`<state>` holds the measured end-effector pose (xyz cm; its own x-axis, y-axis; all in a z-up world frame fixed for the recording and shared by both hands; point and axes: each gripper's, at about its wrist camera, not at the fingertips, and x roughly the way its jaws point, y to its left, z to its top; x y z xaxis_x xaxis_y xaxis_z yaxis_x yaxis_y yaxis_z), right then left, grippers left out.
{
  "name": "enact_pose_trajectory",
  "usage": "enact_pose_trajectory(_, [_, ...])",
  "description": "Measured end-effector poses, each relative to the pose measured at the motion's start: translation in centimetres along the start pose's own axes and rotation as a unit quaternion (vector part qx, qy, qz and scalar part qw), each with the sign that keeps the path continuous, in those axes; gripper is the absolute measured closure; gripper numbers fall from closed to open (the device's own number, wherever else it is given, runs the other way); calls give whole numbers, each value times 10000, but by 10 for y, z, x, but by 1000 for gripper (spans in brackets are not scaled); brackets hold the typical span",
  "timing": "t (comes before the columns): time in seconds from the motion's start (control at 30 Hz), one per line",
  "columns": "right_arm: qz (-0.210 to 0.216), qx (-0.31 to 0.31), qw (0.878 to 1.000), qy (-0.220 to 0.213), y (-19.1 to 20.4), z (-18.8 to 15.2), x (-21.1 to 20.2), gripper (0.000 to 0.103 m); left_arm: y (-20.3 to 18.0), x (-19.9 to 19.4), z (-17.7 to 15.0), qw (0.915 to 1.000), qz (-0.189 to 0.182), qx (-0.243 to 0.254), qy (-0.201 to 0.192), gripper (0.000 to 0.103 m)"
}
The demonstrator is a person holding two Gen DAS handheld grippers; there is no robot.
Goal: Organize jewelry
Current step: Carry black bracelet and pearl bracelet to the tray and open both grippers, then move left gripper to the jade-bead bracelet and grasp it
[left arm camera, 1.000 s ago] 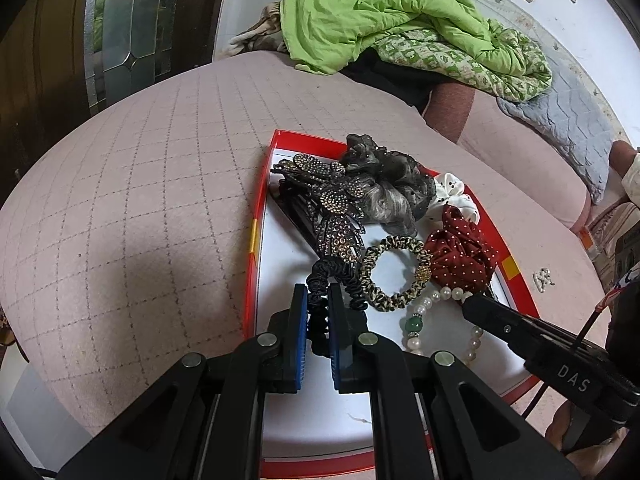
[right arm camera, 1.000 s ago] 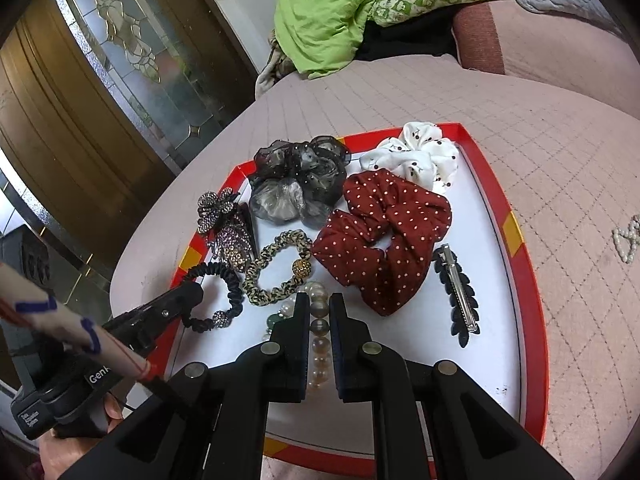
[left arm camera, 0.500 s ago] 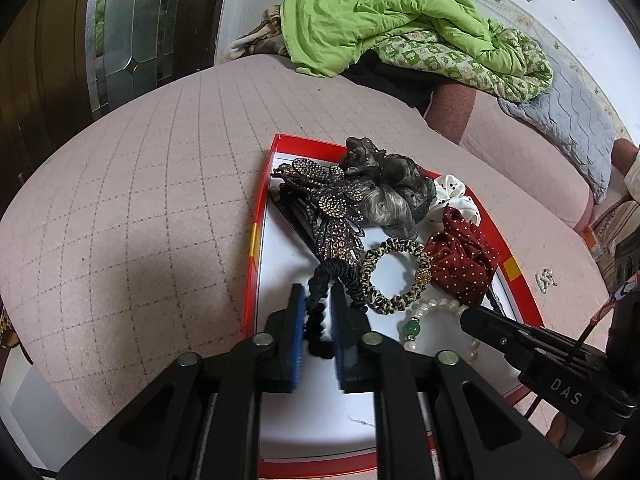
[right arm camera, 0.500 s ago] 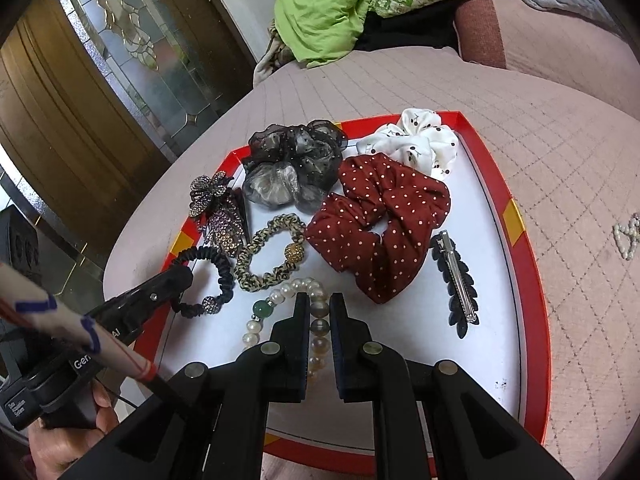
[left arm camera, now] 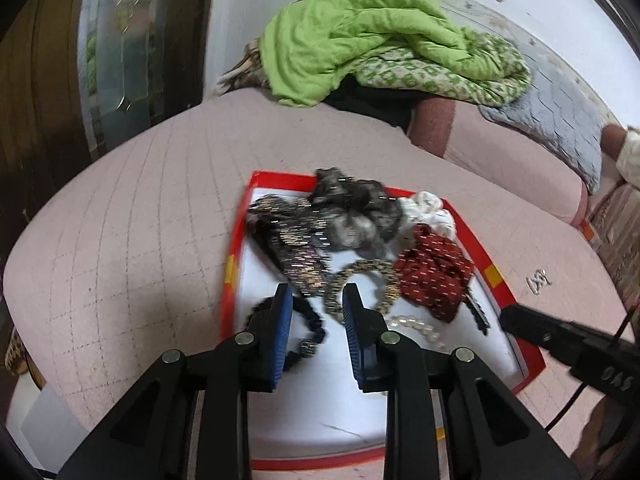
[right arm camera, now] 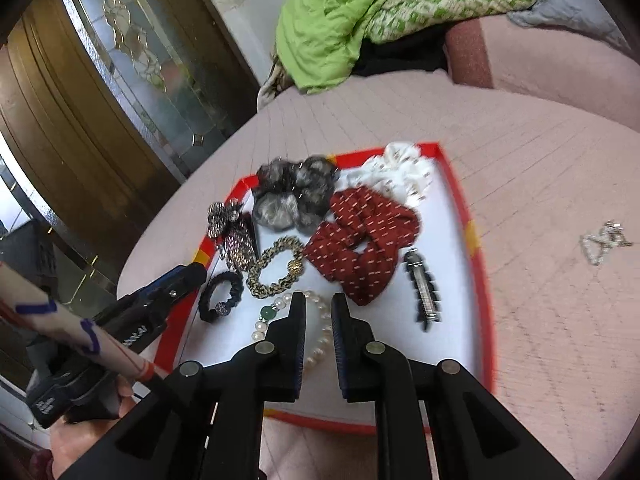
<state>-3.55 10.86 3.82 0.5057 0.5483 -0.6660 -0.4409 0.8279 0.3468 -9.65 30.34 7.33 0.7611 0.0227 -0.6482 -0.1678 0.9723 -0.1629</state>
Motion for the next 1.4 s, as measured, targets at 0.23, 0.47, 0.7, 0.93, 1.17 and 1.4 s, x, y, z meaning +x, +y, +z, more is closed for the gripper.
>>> enact_pose_trajectory(0.23, [-85, 268, 9991, -304, -26, -9, -54, 89, -47, -22, -10, 9985, -93, 510, -159, 77])
enact_pose_trajectory(0.47, [-285, 588, 9957, -651, -61, -25, -116, 89, -113, -45, -26, 9934, -397, 1061, -161, 73])
enact_pose_trajectory(0.7, [-549, 762, 9903, -1025, -91, -39, -175, 89, -178, -73, -32, 9843, -716, 1584, -303, 72])
enact_pose_trajectory(0.93, [-748, 1041, 9811, -1448, -118, -50, -233, 88, -231, -103, -33, 9733, -911, 2031, -563, 71])
enact_pose_trajectory(1.17, [-808, 1221, 9728, -1795, -131, -56, -277, 88, -267, -137, -32, 9621, -997, 2364, -928, 66])
enact_pose_trajectory(1.4, [-780, 1109, 9707, -1982, -126, -55, -304, 84, -289, -155, -28, 9550, -1031, 2537, -1138, 64])
